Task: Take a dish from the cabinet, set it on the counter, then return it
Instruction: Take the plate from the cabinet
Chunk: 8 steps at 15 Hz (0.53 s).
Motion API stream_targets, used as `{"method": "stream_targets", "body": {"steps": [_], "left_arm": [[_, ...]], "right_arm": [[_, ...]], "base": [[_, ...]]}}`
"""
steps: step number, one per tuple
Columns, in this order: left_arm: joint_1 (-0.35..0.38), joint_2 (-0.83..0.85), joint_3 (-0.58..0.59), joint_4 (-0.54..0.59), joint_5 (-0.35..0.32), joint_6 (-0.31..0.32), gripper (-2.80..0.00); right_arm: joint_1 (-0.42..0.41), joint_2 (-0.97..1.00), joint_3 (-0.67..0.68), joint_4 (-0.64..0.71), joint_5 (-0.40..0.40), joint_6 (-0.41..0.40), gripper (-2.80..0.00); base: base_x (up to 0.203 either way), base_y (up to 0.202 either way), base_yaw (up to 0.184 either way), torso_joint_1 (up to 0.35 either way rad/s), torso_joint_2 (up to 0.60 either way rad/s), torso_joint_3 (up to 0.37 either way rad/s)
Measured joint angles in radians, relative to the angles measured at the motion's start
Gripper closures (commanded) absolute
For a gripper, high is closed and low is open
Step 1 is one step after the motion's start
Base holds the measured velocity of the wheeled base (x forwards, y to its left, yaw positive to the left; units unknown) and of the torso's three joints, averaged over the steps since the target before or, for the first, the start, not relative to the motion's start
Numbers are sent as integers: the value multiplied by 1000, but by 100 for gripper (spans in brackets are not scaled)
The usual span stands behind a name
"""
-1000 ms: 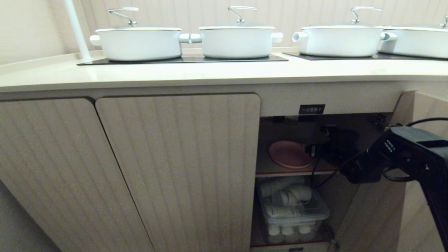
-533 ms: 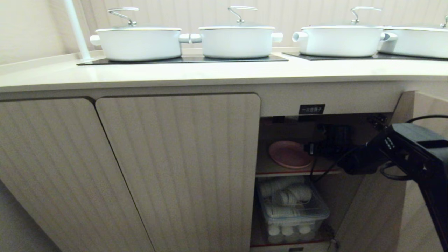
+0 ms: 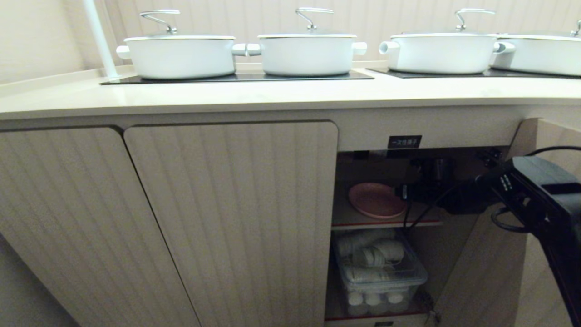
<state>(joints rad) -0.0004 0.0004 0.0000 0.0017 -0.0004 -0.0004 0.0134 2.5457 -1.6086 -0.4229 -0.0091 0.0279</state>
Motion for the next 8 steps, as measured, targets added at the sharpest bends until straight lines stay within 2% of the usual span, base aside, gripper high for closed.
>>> {"method": "stream_targets", "body": {"steps": [8], "left_arm": [[0, 0, 0, 0, -1, 0, 0]], "right_arm": [[-2, 27, -47, 73, 7, 2, -280]], "base": [[0, 0, 0, 0, 0, 0]]}}
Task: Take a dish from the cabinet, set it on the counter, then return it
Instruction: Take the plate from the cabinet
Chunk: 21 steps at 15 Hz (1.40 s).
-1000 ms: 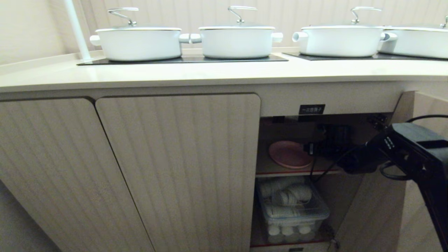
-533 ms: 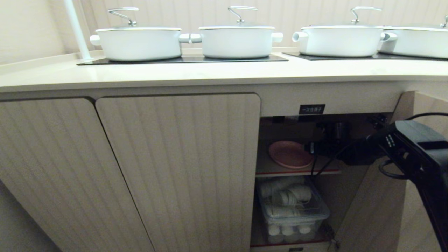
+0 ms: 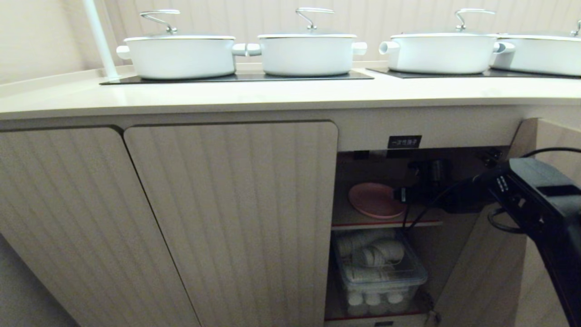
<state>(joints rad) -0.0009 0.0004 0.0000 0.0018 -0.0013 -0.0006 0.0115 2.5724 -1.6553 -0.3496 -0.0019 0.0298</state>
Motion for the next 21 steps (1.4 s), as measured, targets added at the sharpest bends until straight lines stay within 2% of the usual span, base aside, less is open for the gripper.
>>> {"method": "stream_targets", "body": {"steps": [5, 13, 21], "left_arm": [[0, 0, 0, 0, 1, 0, 0], [0, 0, 0, 0, 1, 1, 0], [0, 0, 0, -1, 0, 0, 0]], "right_arm": [[0, 23, -40, 27, 0, 2, -280], [0, 59, -181, 216, 0, 1, -280], [0, 77, -244, 347, 0, -1, -280]], "base": [[0, 0, 0, 0, 0, 0], [0, 0, 0, 0, 0, 0], [0, 0, 0, 0, 0, 0]]}}
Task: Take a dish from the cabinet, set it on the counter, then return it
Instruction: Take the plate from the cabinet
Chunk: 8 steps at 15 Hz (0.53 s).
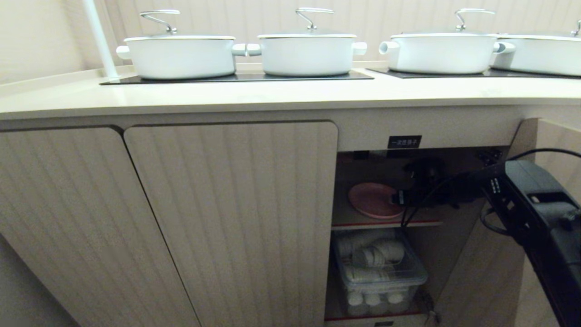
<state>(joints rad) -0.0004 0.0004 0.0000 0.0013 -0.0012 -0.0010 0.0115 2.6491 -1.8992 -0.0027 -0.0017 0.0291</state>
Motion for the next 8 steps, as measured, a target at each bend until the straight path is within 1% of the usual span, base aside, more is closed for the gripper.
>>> {"method": "stream_targets", "body": {"steps": [4, 8], "left_arm": [[0, 0, 0, 0, 0, 1, 0], [0, 0, 0, 0, 0, 0, 0]], "right_arm": [[0, 6, -39, 64, 1, -1, -280], [-1, 13, -50, 74, 1, 1, -280]], "base": [[0, 0, 0, 0, 0, 0], [0, 0, 0, 0, 0, 0]]}}
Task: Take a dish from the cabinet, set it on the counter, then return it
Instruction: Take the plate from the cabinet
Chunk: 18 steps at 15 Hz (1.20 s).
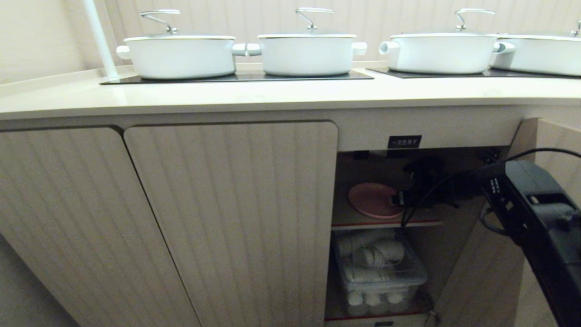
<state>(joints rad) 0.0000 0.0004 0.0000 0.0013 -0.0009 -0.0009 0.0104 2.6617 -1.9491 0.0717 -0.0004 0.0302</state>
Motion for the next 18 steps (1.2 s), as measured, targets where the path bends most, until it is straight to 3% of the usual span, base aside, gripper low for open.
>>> {"method": "stream_targets", "body": {"steps": [18], "left_arm": [[-1, 0, 0, 0, 0, 0, 0]], "right_arm": [[0, 17, -9, 1, 40, 8, -280]], "base": [[0, 0, 0, 0, 0, 0]]}}
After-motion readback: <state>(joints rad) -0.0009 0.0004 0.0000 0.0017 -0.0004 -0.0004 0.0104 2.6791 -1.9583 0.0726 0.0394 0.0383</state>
